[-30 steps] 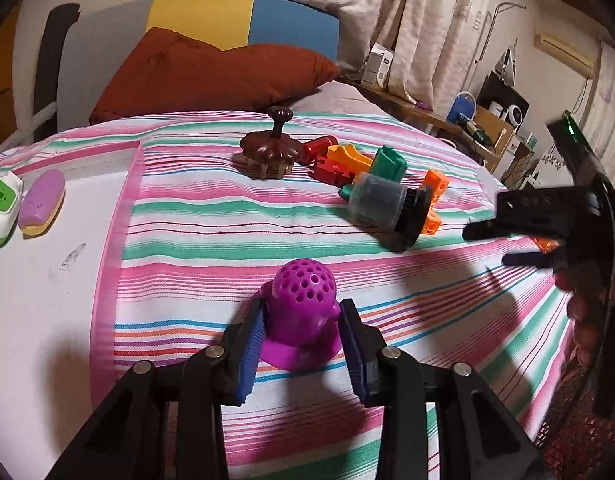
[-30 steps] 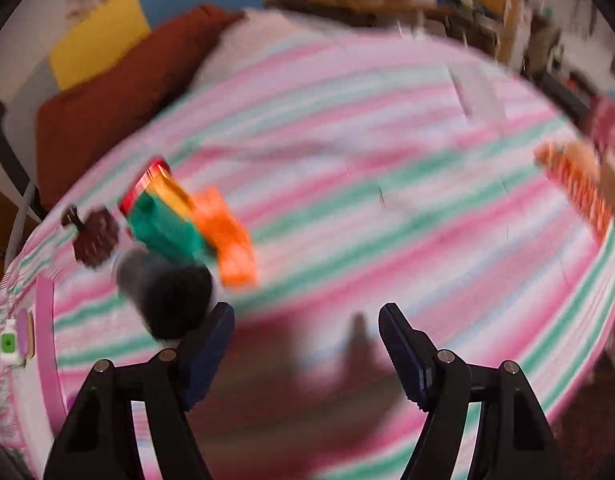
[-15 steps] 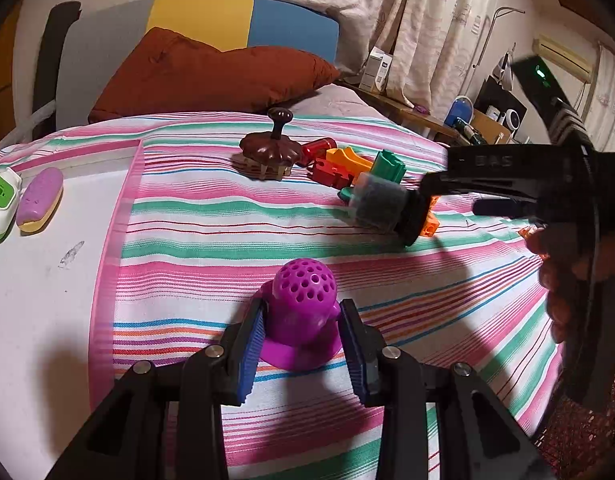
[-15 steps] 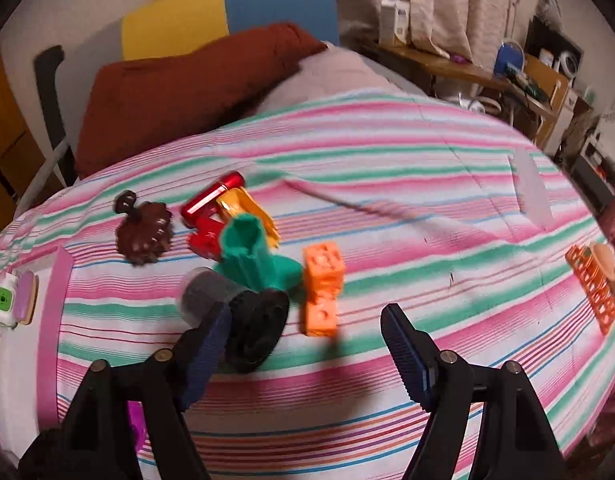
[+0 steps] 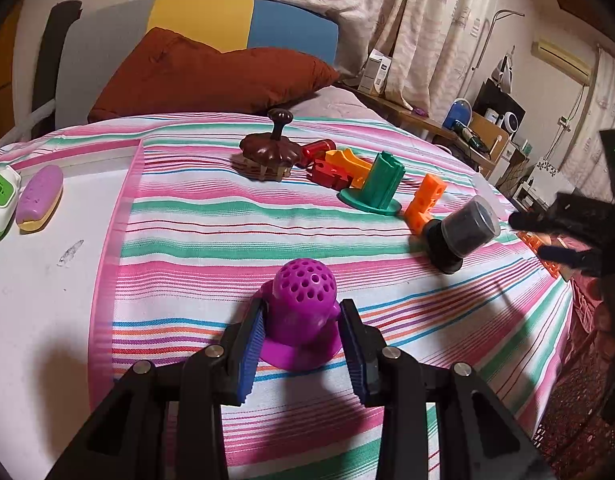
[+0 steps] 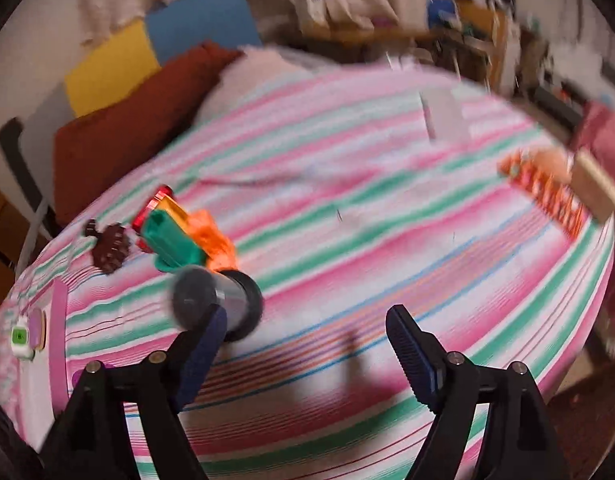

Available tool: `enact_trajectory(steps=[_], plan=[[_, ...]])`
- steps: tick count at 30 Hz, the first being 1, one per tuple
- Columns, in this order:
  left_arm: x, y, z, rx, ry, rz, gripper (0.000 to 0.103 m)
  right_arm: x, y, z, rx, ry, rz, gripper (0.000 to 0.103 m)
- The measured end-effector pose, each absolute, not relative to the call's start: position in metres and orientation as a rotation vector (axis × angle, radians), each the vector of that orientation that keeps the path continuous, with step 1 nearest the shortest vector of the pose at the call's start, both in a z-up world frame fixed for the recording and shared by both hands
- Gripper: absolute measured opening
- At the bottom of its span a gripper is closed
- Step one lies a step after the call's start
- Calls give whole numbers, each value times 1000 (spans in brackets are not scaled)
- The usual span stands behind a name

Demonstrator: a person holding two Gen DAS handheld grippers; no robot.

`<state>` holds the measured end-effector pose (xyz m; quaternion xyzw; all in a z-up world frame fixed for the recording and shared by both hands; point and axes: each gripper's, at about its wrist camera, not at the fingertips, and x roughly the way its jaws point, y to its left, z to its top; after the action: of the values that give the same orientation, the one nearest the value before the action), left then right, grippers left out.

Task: Organize rigid objects
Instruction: 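Grasp the grey cylinder with black base with the right gripper while the left gripper holds the magenta cup, then carry the magenta cup into the tray with the left gripper while the right gripper holds the grey cylinder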

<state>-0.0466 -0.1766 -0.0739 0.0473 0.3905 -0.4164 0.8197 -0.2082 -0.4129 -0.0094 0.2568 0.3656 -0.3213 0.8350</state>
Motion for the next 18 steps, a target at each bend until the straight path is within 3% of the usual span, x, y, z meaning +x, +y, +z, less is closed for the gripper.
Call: enact_trajectory(steps=[3, 7, 9, 11, 18], plan=[[-47, -176, -74, 100, 831, -887, 37, -190, -402, -6, 474, 769, -613, 92], [-47, -177, -74, 102, 829, -887, 37, -150, -385, -23, 271, 915, -635, 91], [-47, -177, -74, 104, 828, -886, 37, -137, -387, -32, 260, 946, -624, 81], [-48, -176, -74, 102, 828, -887, 37, -134, -388, -34, 286, 962, -573, 45], [-46, -174, -73, 89, 839, -892, 37, -144, -380, -28, 357, 928, -473, 44]])
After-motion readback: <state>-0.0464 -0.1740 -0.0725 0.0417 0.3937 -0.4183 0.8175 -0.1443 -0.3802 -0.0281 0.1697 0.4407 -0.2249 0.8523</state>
